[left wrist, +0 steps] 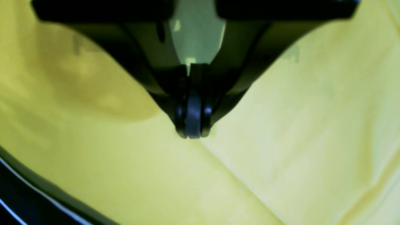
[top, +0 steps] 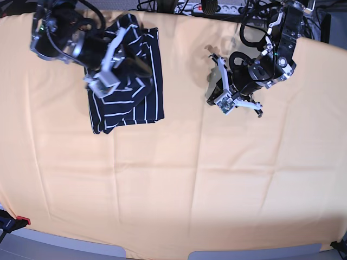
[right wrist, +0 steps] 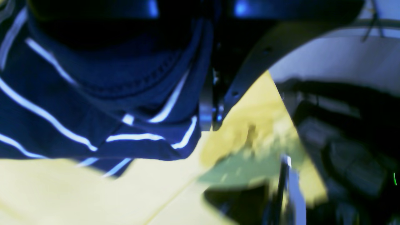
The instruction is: Fold the T-shirt properly
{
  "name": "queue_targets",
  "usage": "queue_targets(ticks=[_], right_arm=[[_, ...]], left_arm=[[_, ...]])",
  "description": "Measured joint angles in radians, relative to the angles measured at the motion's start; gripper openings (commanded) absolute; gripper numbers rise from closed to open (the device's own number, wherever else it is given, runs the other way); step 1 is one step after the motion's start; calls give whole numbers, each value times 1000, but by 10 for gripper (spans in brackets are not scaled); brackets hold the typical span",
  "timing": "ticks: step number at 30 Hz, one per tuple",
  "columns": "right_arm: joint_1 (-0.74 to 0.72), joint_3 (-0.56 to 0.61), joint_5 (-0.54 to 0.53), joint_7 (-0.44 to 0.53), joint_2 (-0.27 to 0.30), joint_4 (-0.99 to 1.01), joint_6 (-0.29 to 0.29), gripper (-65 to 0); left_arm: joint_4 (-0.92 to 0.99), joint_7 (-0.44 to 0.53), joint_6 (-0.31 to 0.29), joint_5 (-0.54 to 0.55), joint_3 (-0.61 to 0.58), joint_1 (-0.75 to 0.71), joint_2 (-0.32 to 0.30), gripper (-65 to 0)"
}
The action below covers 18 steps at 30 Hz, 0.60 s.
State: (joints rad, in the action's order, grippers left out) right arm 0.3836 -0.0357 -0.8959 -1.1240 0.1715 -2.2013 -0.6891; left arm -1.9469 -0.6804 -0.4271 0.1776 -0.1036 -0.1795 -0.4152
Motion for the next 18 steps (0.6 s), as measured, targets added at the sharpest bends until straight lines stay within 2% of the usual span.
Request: queue_targets(ticks=[2,5,6,10,13,18], right_arm=[[-31,68,70,24,0,56,-4,-528],[-87,185,117,14,6,123,-4,-295],[-105,231,139,-1,10,133,-5,-262],[-156,374,208,-10,11,137,-3,-258],[-194,439,218,-4,11,137,-3,-258],[-218,480,377,20,11,136,0,-258]], left_arm=[[0,2,-1,2,10,3,0,-650],[0,2,-1,2,46,4,2,-650],[0,2,-1,2,66,5,2,-650],[0,3,1,29,178,5,-6,-650],[0,2,19,101,250,5,-56,-650],[0,-44,26,165,329,-4,-85,-650]])
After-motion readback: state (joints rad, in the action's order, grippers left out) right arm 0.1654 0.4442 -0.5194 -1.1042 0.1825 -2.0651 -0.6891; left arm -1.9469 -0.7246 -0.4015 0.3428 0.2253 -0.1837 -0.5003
